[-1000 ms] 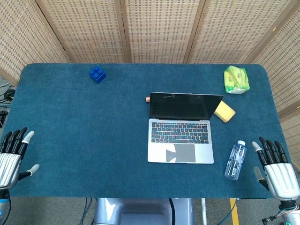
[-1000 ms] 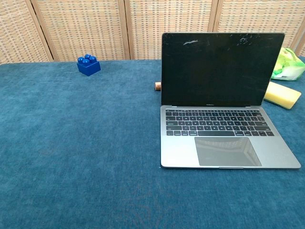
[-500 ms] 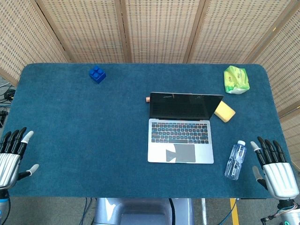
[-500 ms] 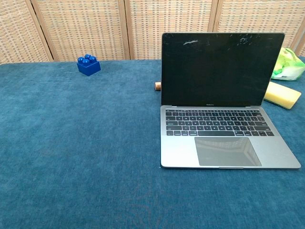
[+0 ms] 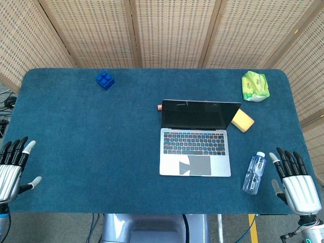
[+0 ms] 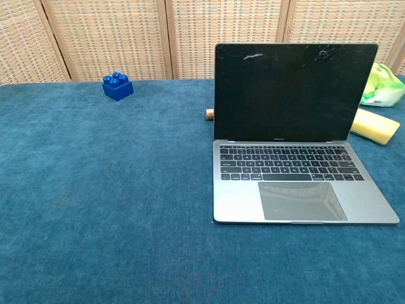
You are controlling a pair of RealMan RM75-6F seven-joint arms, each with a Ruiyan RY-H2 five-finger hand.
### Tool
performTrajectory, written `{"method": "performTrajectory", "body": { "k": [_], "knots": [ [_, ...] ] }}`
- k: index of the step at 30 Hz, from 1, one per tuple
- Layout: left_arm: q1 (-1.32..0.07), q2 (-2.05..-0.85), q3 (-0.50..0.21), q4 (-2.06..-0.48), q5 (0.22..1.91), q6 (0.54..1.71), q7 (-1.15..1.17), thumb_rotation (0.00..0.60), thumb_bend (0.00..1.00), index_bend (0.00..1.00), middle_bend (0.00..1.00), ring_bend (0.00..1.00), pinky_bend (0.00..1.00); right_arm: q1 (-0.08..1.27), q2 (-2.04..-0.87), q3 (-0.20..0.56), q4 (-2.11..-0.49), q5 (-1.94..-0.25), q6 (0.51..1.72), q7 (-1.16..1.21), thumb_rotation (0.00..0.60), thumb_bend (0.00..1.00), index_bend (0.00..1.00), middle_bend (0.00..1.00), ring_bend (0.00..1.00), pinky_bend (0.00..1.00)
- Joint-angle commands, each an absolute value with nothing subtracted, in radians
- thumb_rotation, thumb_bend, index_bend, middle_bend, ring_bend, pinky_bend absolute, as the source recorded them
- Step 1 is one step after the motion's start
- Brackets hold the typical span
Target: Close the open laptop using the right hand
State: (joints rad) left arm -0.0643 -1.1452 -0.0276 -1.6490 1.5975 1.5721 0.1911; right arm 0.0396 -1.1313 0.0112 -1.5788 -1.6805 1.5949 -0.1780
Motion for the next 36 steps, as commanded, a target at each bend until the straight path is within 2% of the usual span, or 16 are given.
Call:
{"method": "performTrajectory", "body": {
  "k": [1, 14, 20, 31, 36],
  "knots": [
    [-0.064, -1.145, -0.027, -1.65, 1.6, 1.575, 0.193, 0.6, 0.06, 0.0, 0.0, 0.0, 0.0, 0.039, -1.132, 0.011, -1.577, -1.683, 1.596, -0.179, 0.6, 0.47, 0.0, 0.0, 0.0, 0.0],
    [-0.063, -1.143, -0.027, -1.649, 1.595, 1.572, 0.183, 0.6, 0.07, 0.0, 0.0, 0.0, 0.0, 0.04, -1.143, 0.018, -1.576, -1.698, 1.613, -0.182, 0.6, 0.47, 0.0, 0.0, 0.0, 0.0],
    [-0.067, -1.142, -0.03, -1.645, 1.585, 1.563, 0.173, 0.6, 0.06, 0.0, 0.0, 0.0, 0.0, 0.068, -1.13, 0.044, -1.621, -1.679, 1.579, -0.22, 0.6, 0.47, 0.0, 0.0, 0.0, 0.0],
    [-0.075, -1.146, -0.033, -1.635, 1.574, 1.545, 0.155, 0.6, 0.07, 0.0, 0.0, 0.0, 0.0, 0.203, -1.034, 0.206, -1.856, -1.583, 1.477, -0.404, 0.6, 0.49, 0.02, 0.0, 0.0, 0.0],
    [-0.076, -1.147, -0.038, -1.626, 1.568, 1.548, 0.142, 0.6, 0.07, 0.0, 0.0, 0.0, 0.0, 0.28, -1.007, 0.269, -1.945, -1.508, 1.395, -0.518, 0.6, 0.49, 0.04, 0.0, 0.0, 0.0]
  ]
}}
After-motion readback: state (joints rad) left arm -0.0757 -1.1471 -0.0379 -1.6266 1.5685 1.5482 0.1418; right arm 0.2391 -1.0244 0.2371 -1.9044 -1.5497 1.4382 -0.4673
